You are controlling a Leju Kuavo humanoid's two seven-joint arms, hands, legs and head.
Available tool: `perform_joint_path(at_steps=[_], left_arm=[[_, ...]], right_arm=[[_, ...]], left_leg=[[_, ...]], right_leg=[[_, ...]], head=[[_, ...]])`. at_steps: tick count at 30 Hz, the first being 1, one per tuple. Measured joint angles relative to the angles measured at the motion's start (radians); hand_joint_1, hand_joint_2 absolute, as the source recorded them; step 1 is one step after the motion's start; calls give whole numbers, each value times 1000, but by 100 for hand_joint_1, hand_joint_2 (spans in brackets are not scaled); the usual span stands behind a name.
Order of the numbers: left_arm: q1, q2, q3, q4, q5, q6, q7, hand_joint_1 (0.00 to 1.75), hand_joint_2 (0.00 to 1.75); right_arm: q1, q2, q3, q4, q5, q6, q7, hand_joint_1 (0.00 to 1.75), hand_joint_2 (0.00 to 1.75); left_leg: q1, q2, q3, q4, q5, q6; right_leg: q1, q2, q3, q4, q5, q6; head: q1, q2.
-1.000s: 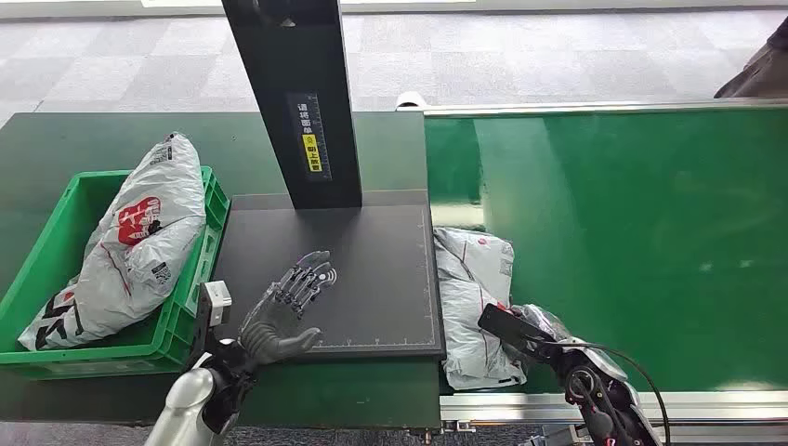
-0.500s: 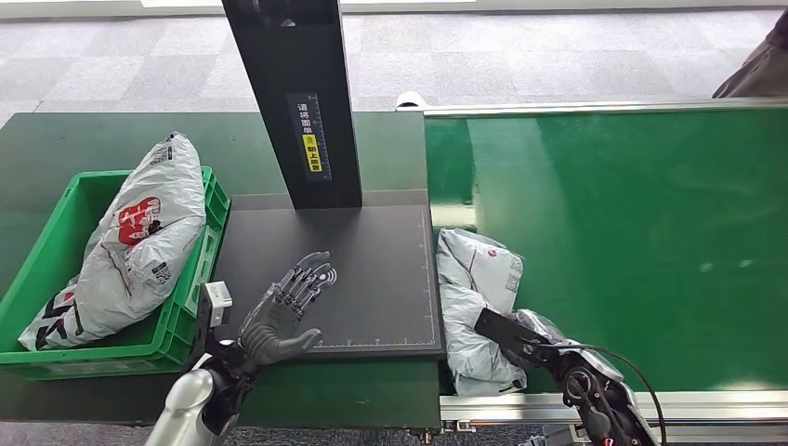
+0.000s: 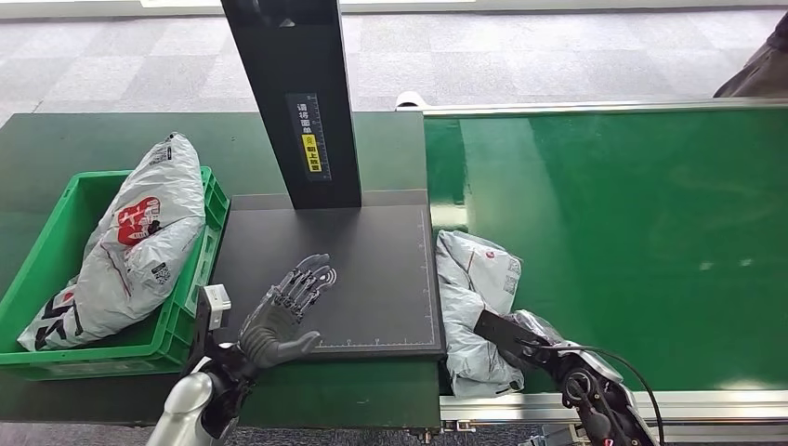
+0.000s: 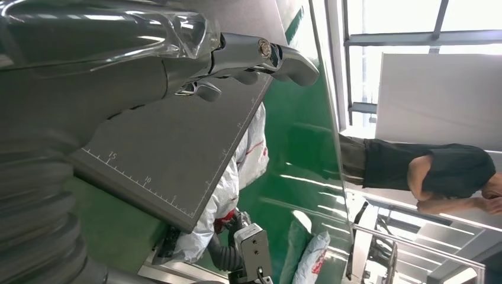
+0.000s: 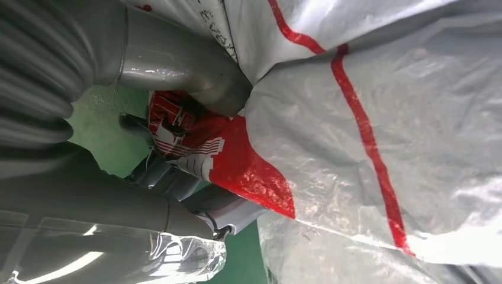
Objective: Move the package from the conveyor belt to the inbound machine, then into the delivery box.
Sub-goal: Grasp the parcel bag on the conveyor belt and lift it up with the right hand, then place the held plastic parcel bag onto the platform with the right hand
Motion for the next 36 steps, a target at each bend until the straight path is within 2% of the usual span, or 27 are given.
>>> perform_joint_path(at_steps=[6,11,15,27,33,36], left_arm=[[30,0,13,-33,4,-3,-11,0,175],[40,1,18,-35,-2,-4,-42,0,175],[39,2,18,-30,-6,-4,-61,0,175],[26,5,18,-8,-6,-2,-84,0,175],[17,5,18,-7,3,10,-87,0,175],[13,5,18,-7,4,17,-86,0,175]], right_arm=[[2,9,-40,-57,-122,-75,-79,175,175],[24,37,-111,-160,-218,-171,-148,175,175],[53,60,-169,-246,-272,-210,-200,175,175],[112,100,-262,-389,-357,-276,-277,175,175],[143,123,-295,-480,-387,-406,-368,175,175],[157,135,-297,-524,-355,-447,-392,175,175]], left_leg=[[0,0,0,0,0,0],[0,0,-1,0,0,0],[0,0,-1,0,0,0],[0,0,0,0,0,0],[0,0,-1,0,0,0],[0,0,-1,0,0,0]], right_leg=[[0,0,-1,0,0,0],[0,0,-1,0,0,0],[0,0,-1,0,0,0],[0,0,-2,0,0,0],[0,0,-2,0,0,0],[0,0,-2,0,0,0]], head=[[0,0],[0,0],[0,0],[0,0],[0,0],[0,0]])
